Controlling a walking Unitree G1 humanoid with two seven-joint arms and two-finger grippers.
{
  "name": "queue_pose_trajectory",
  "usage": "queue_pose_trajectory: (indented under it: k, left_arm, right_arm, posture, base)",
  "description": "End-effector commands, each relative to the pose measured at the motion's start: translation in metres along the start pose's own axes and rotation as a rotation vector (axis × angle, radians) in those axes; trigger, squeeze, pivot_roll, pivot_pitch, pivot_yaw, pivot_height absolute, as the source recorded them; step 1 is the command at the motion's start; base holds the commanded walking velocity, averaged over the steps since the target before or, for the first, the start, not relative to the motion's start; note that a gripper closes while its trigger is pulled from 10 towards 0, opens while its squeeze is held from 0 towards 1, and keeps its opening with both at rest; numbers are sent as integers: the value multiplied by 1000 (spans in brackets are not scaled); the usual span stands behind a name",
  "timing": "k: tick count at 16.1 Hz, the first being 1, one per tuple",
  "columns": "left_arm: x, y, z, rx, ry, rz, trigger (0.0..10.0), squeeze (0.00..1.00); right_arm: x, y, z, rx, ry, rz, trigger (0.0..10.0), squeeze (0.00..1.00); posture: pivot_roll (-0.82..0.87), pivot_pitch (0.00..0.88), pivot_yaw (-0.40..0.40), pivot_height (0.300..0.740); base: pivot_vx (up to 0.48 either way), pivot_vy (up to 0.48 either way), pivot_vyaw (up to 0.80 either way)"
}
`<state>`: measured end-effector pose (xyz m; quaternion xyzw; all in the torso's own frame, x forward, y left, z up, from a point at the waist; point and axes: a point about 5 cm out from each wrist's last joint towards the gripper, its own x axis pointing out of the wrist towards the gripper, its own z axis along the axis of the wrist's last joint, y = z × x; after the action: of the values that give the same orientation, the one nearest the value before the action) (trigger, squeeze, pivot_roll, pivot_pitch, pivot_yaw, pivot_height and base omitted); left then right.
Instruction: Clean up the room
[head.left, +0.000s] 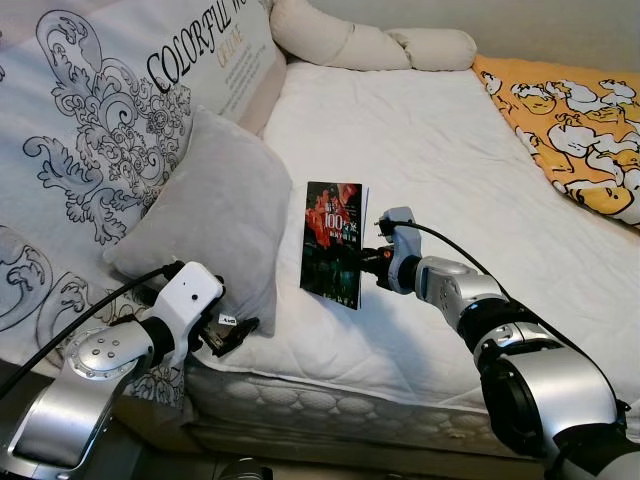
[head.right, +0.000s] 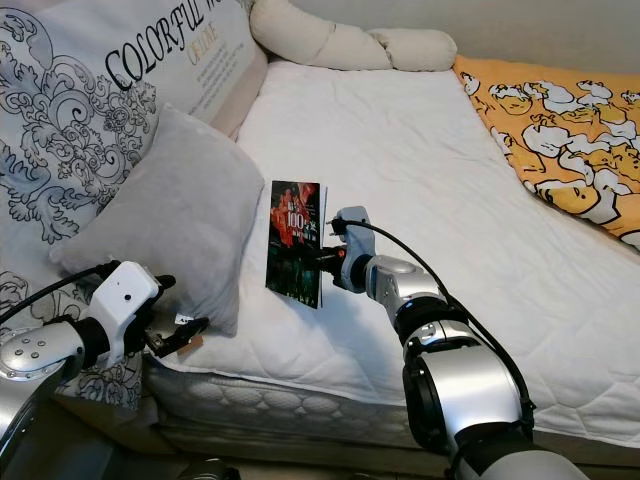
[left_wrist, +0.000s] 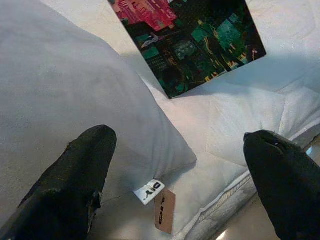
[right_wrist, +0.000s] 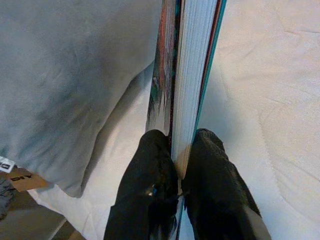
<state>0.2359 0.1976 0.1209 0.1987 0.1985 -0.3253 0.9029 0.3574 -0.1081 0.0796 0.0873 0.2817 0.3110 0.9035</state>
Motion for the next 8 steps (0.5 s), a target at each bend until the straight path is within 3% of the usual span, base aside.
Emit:
queue_pose_trajectory:
  k: [1,8]
  left_arm:
    - [-4,-6,0,0,15,-62,10000,0]
    - [-5,-10,2,-8,21,-101,10000,0]
  right_arm:
    - [-2,-1,8,3,-9,33,10000,0]
    - [-9,-7,12,69,-23,76,10000,0]
  posture:
    - [123,0,-11,740]
    - [116,0,0,740]
  base:
    - [0,0,0]
    - [0,0,0]
